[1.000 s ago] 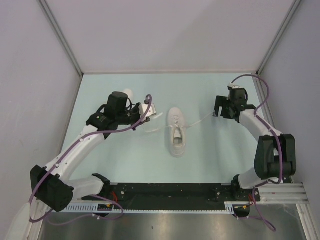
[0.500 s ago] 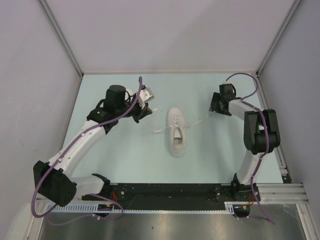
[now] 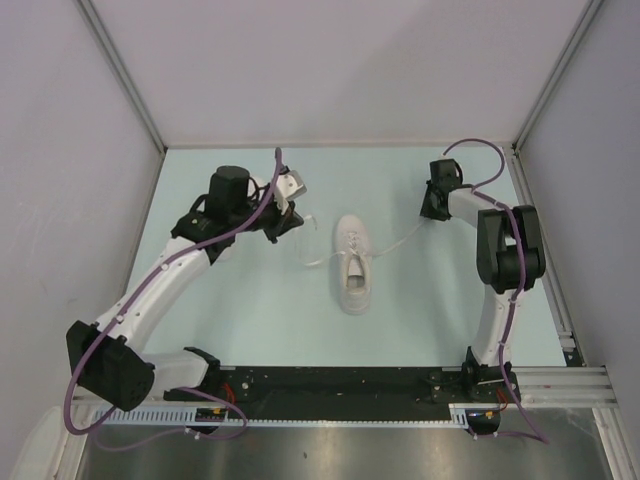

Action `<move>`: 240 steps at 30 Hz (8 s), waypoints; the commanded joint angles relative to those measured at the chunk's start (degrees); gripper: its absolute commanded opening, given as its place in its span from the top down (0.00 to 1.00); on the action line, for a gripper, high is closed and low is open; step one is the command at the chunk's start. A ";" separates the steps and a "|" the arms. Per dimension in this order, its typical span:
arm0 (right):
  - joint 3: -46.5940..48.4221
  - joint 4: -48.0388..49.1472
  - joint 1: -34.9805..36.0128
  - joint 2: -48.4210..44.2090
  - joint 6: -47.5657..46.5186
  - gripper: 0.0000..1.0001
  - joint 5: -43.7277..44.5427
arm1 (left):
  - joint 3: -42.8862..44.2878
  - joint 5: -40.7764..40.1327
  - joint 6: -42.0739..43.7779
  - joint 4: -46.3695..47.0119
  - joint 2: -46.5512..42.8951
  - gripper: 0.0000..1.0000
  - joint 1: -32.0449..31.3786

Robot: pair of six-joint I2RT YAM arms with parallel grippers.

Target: Tie the shoes

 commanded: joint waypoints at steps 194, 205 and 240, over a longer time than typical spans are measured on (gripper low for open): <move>-16.32 -13.40 18.68 -46.86 -23.23 1.00 -41.01 | -15.86 8.27 22.39 -11.66 0.62 0.64 -0.31; -14.21 -10.24 16.49 -41.06 -27.45 1.00 -44.70 | 10.84 14.17 -1.51 3.46 24.08 0.58 2.96; -11.05 -14.46 16.22 -33.50 -36.06 1.00 -49.63 | 17.21 23.66 -10.58 4.78 42.20 0.60 -1.26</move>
